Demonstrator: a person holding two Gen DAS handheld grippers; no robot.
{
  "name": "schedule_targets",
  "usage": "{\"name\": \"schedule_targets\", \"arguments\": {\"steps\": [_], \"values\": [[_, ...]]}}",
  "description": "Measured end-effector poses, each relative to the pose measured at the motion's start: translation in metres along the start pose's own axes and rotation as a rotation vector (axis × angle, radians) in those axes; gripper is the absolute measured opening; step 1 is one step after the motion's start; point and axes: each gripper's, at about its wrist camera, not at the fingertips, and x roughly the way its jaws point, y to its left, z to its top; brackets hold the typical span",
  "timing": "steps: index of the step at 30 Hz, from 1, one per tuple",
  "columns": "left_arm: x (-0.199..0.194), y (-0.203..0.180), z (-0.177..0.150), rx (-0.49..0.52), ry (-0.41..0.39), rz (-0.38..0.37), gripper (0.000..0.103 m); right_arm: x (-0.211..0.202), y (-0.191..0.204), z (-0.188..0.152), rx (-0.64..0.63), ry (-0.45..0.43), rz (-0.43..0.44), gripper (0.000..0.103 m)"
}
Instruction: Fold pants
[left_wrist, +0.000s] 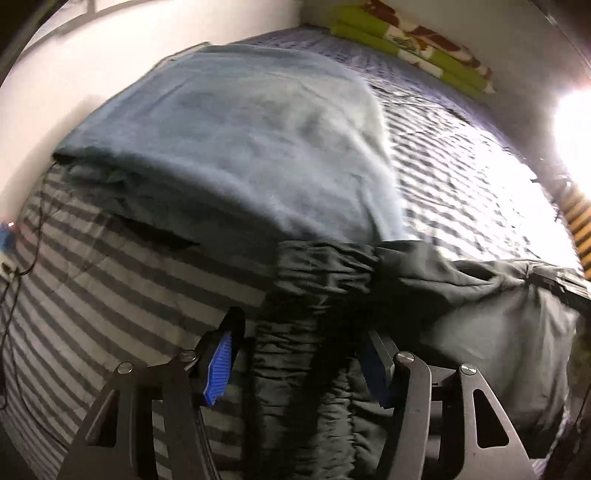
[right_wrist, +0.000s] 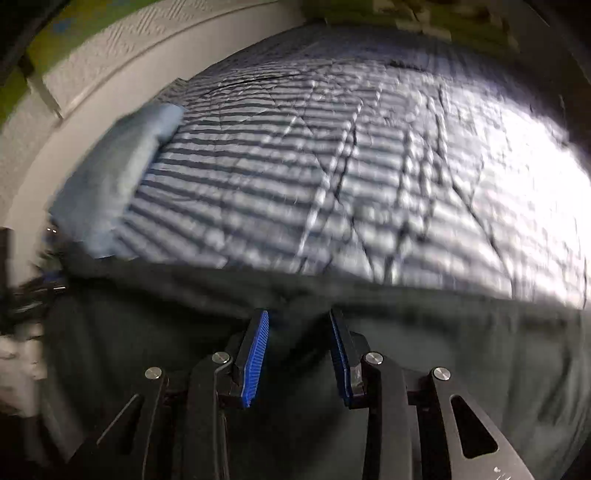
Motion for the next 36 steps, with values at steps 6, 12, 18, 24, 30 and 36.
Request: {"name": "schedule_targets", "arguments": {"steps": [6,12,18,24,30,36], "values": [[-0.012,0.003,-0.003,0.012,-0.03,0.022,0.071,-0.025,-0.06,-0.002,0.223,-0.078,0.033,0.03],[-0.054,-0.018,-0.013,0.08,-0.115,0.058,0.075,-0.138,-0.157,-0.093,0.41,-0.238,-0.055,0.032],[-0.088,-0.051,-0.023,0.147,-0.145,0.048,0.077,-0.205,-0.296,-0.207,0.691,-0.307,-0.324,0.033],[-0.094,-0.106,-0.03,0.207,-0.137,0.048,0.078,-0.218,-0.412,-0.266,0.973,-0.399,-0.267,0.042],[-0.084,-0.152,-0.032,0.264,-0.117,0.04,0.078,-0.183,-0.461,-0.244,0.987,-0.395,-0.21,0.047],[-0.073,-0.181,-0.034,0.317,-0.098,0.033,0.078,-0.162,-0.471,-0.217,0.924,-0.465,-0.249,0.055]]}}
